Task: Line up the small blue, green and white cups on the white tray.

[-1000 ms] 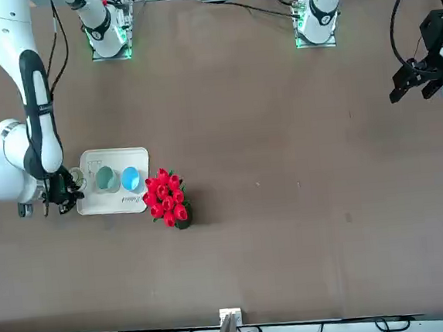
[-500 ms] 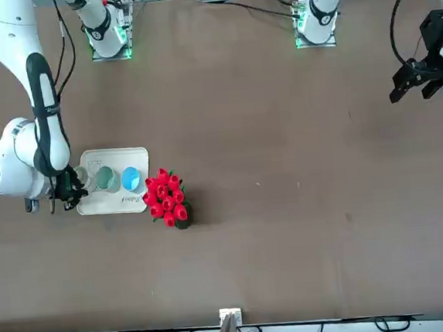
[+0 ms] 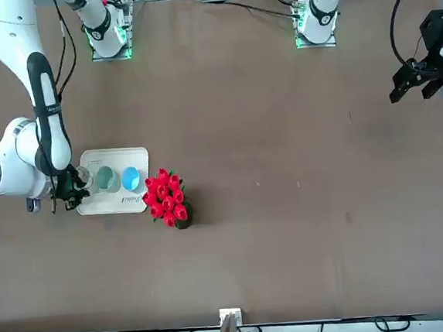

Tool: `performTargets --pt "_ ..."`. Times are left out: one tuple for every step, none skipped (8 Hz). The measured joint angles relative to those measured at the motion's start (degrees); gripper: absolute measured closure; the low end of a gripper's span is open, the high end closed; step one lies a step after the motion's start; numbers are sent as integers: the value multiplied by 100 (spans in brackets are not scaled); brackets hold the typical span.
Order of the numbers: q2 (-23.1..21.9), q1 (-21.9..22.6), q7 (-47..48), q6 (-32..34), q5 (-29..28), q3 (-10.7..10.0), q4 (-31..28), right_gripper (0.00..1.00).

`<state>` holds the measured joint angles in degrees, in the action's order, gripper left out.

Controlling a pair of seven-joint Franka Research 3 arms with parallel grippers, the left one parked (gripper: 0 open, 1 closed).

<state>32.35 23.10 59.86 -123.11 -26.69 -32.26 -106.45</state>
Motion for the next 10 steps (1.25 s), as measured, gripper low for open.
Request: performTargets --pt "-45 11 22 -2 -1 -7 3 47" --pt "-151 19 27 17 -1 -33 21 29" --pt "-338 38 27 220 16 -86 93 11" --pt "-588 42 6 701 179 -133 288 0" --pt "-876 43 2 1336 535 -159 612 0" --pt "-1145 49 -54 1976 870 -164 991 0" --pt "-1329 66 -273 2546 1057 -164 1375 0" --pt "-1404 64 -703 3123 1134 -172 1813 0" --pt "-1410 32 -1298 3648 1144 -224 2229 0" --pt "-1426 -46 -2044 4040 1143 -274 2545 0"
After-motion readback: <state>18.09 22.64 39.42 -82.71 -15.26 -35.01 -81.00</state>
